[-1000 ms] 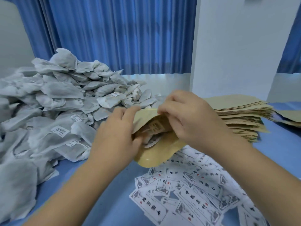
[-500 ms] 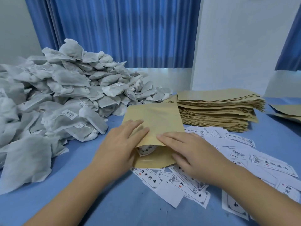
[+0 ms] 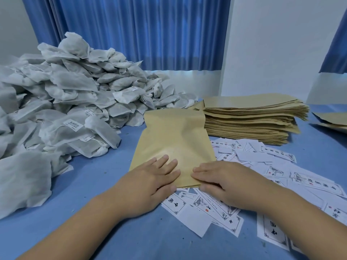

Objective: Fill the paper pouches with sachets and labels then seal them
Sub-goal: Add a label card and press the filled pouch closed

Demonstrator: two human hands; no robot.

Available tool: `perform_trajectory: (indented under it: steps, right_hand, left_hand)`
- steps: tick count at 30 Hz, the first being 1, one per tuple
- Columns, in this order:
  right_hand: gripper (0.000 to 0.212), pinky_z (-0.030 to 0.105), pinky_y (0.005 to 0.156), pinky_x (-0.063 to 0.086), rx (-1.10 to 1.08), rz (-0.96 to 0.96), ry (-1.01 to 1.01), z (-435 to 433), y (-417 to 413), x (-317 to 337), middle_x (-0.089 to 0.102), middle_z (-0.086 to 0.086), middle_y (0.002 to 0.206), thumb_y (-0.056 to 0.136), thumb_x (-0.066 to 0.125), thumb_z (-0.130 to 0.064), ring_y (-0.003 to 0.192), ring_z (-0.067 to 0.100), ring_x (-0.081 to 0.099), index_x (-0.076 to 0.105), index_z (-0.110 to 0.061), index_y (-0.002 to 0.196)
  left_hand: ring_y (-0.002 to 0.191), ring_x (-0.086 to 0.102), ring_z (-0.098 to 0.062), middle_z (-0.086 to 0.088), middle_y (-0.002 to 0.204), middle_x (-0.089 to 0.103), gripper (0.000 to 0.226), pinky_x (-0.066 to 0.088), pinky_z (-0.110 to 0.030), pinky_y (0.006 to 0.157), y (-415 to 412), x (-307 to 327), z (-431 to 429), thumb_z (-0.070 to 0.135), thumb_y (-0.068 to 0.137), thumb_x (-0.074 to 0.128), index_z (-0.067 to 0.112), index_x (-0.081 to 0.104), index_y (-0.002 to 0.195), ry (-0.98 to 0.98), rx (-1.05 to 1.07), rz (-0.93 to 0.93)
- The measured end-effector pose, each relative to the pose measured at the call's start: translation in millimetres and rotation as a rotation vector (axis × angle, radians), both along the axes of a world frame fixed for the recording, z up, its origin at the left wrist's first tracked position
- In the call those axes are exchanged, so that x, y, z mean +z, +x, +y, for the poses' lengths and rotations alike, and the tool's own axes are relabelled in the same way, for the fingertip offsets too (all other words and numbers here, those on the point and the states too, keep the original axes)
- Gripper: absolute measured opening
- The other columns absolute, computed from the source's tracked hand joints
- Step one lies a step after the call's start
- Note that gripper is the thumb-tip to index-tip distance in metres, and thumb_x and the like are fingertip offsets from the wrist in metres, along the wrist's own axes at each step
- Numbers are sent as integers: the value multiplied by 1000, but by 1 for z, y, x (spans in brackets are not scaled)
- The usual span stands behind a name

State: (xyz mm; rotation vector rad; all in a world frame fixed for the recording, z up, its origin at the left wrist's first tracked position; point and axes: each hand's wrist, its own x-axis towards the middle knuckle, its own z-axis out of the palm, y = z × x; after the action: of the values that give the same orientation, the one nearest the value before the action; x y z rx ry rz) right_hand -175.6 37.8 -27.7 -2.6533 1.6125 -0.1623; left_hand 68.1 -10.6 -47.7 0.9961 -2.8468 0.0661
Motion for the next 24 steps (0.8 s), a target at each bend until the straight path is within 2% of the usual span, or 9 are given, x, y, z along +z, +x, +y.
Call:
perform_trajectory:
  steps: [3,5,8,10,13,15,17,21,24]
  right_hand:
    - [31,35,90,47,4,90,-47,3,9,6,62,-10,112,99,37,-39,108,13,56,59,-26,117]
    - [31,35,77,48,19,165,-121,5,15,8,57,-6,89,99,32,-35,87,18,58,58,-19,101]
    - [33,35,73,48,9,199,-193,7,21,7,51,-2,84,100,28,-31,80,23,57,57,-17,96]
    - [25,35,63,49,6,113,-286,7,24,5,56,2,77,97,42,-24,68,26,58,61,-13,86]
    - [21,32,43,46,-59,-95,-458,5,19,1,52,5,55,84,64,-10,45,26,50,61,-7,64]
    - [22,32,42,45,-86,-164,-514,5,13,2,50,3,53,82,65,-7,45,24,48,59,-8,61]
    - [22,31,43,45,-89,-215,-567,6,8,5,50,2,54,84,62,-7,46,22,48,60,-9,62]
    - [36,34,48,48,-49,-288,-628,8,2,10,55,2,59,92,40,-20,51,21,52,66,-8,70]
    - [35,36,47,48,1,-294,-680,9,-1,12,58,3,64,93,41,-21,53,23,55,69,-8,76]
  left_hand:
    - [145,-13,-4,17,158,3,49,-8,-18,117,-4,0,-2,42,103,22,31,26,151,39,30,45]
    - [146,-10,-5,17,158,5,47,-5,-18,117,-6,-1,-2,40,104,23,31,30,150,30,33,56]
    - [148,-2,-10,14,159,12,48,-1,-20,117,-7,-2,1,42,103,25,29,36,148,-17,24,85]
    - [146,18,-14,10,155,32,48,12,-22,115,-6,-1,5,47,101,32,24,48,141,-55,1,157]
    - [125,51,-17,7,129,60,40,42,-33,101,5,6,8,41,89,59,21,63,124,-129,29,245]
    - [97,64,-26,2,105,68,31,53,-40,79,13,11,7,19,77,75,17,69,108,-219,59,309]
    - [79,61,-30,-1,90,66,27,53,-41,64,20,15,5,3,71,79,12,71,95,-280,116,413]
    - [71,59,-30,-4,82,65,11,51,-39,60,20,17,4,9,80,72,7,73,91,-420,124,534]
    - [70,61,-28,-4,79,66,14,51,-34,59,22,16,5,15,78,68,6,74,86,-468,180,607]
